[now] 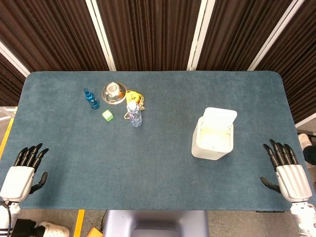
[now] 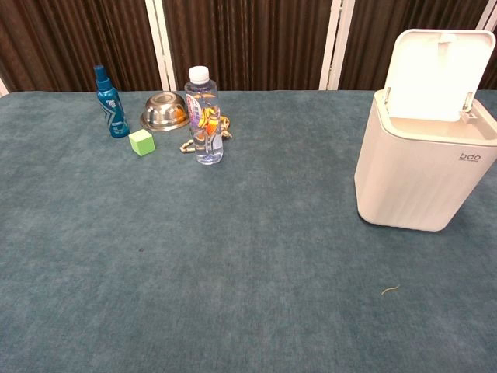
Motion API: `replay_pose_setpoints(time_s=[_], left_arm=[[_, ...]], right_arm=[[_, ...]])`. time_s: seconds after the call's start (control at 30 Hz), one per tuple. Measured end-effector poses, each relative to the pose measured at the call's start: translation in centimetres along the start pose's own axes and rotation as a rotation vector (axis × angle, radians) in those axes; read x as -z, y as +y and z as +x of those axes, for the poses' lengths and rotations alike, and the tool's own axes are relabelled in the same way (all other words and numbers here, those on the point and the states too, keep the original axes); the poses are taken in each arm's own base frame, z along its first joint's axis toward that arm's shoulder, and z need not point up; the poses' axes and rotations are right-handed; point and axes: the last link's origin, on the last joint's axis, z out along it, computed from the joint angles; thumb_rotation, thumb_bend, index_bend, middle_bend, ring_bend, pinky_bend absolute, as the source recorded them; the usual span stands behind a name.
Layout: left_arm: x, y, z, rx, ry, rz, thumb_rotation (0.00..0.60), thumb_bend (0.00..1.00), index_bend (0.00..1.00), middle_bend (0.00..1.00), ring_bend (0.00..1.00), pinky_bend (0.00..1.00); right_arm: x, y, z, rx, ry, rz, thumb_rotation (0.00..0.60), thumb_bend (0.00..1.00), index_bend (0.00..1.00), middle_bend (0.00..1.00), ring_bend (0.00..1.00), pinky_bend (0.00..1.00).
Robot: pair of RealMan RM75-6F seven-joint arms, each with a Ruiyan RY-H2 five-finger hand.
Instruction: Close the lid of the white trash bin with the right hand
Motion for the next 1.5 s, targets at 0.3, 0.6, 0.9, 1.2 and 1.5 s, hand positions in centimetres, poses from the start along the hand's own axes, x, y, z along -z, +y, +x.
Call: replay_pose_setpoints(time_s=[0.3, 0.6, 0.9, 1.2, 1.5], left_arm=[[0.1, 0.2, 0.0, 0.003, -0.001, -0.008, 0.600, 0.47, 0.09, 0.00, 0.00, 0.07], [-0.1, -0.4, 0.1, -0.034, -0.026, 0.048, 0.600, 0.53, 0.09, 0.00, 0.00, 0.07], [-0.2, 0.0, 0.2, -0.044, -0.007, 0.018, 0.600, 0.60, 0.09, 0.00, 0.00, 0.09], [-0.4, 0.1, 0.2, -0.036, 0.013, 0.005, 0.600, 0.59, 0.08, 0.00, 0.00, 0.09], [-0.4, 0.2, 0.2, -0.026, 0.011, -0.006, 0.600, 0.59, 0.09, 0.00, 0.00, 0.10]], right_arm=[[-0.7, 0.2, 1.1, -0.065, 0.018, 0.017, 0.600, 0.27, 0.00, 0.00, 0.02, 0.12], [-5.6, -1.6, 6.6, -0.041, -0.027, 0.106, 0.600, 0.58, 0.11, 0.83, 0.86, 0.91], [-12.1, -4.3, 12.7, 0.022, -0.223, 0.100, 0.600, 0.85, 0.14, 1.00, 1.00, 1.00], [-17.2, -8.3, 16.4, -0.051, -0.377, 0.053, 0.600, 0.85, 0.24, 1.00, 1.00, 1.00], [-19.2, -10.2, 15.2, -0.020, -0.443, 0.054, 0.600, 0.85, 0.25, 1.00, 1.00, 1.00]])
